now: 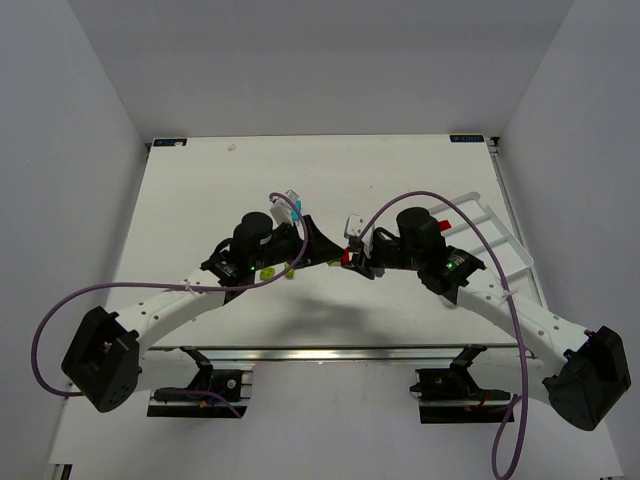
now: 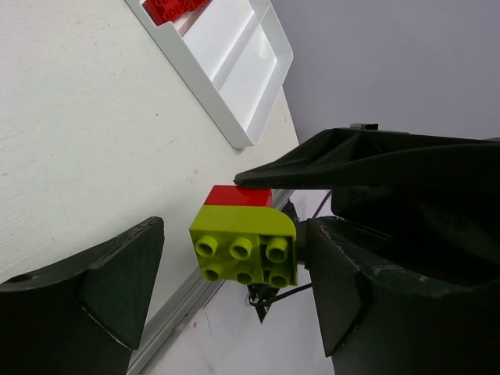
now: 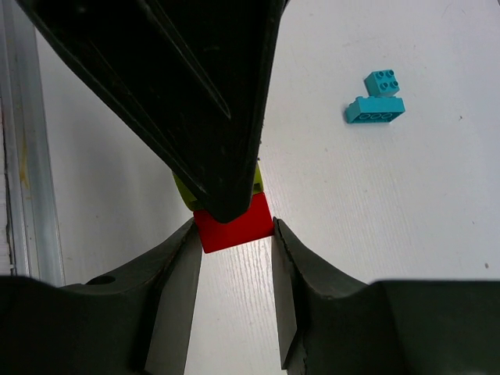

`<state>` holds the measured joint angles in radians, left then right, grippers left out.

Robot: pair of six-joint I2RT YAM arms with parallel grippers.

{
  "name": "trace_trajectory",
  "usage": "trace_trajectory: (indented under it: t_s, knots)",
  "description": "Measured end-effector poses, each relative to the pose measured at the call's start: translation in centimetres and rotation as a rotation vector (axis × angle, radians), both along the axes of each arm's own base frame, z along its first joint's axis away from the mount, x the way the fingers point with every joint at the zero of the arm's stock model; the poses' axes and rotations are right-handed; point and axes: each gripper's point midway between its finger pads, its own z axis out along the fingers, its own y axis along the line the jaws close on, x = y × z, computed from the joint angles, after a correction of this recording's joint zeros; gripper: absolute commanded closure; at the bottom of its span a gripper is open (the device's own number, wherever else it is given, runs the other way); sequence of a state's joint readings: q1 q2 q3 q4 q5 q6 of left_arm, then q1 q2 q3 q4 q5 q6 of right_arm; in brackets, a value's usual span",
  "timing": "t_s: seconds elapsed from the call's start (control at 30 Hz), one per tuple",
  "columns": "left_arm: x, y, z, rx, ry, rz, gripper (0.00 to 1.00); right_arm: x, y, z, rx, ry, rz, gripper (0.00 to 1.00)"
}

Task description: Sort the legos into containers by color

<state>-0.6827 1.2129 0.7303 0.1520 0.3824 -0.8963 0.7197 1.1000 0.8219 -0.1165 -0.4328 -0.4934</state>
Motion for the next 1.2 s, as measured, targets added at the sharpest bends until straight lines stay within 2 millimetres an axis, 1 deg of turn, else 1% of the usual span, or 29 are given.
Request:
trace_trajectory:
  t_s: [0.1,0.17,0.33,0.4,0.43,0.53,0.57,0.63,0.67,0.8,0.97,1.2]
  knots:
    - [0.1,-0.1,-0.3,0.001,0.01,-0.001,0.2,-0.2,0.1,0.0,0.008,0.014,0.006,1.0]
    - [0.1,-0.2,-0.3,-0.003,0.014,-0.003,0.25,-0.3,0.1,0.0,0.01,0.018,0.007,1.0]
    - [0.0,-0.3,-0.1,-0.013,0.014,-0.007,0.27,-0.1,0.1,0.1,0.012,0.014,0.0,1.0]
    - [0.0,-0.4,0.1,-0.019,0.014,-0.011,0.29,0.1,0.0,0.2,0.014,0.01,-0.007,1.0]
    - [0.0,-0.4,0.1,-0.022,0.013,-0.012,0.36,0.2,0.0,0.2,0.014,0.008,-0.012,1.0]
    - [0.0,-0.5,0.3,-0.029,0.014,-0.012,0.46,0.6,-0.2,0.3,0.013,0.003,-0.028,1.0]
    - [0.0,-0.5,0.3,-0.031,0.016,-0.011,0.51,0.6,-0.2,0.3,0.013,0.001,-0.03,1.0]
    - [0.0,-0.5,0.3,-0.033,0.019,-0.009,0.58,0.7,-0.3,0.3,0.014,-0.001,-0.033,1.0]
    - [0.0,-0.5,0.4,-0.033,0.019,-0.008,0.62,0.8,-0.3,0.3,0.015,-0.001,-0.034,1.0]
    - [0.1,-0.4,0.4,-0.033,0.019,-0.004,0.71,0.8,-0.4,0.4,0.02,0.0,-0.033,1.0]
    - [0.1,-0.3,0.4,-0.027,0.016,0.002,0.75,0.7,-0.7,0.3,0.028,-0.003,-0.026,1.0]
    - [1.4,1.8,-0.1,0.022,0.009,0.065,0.76,2.6,-2.9,0.1,0.009,-0.039,-0.116,1.0]
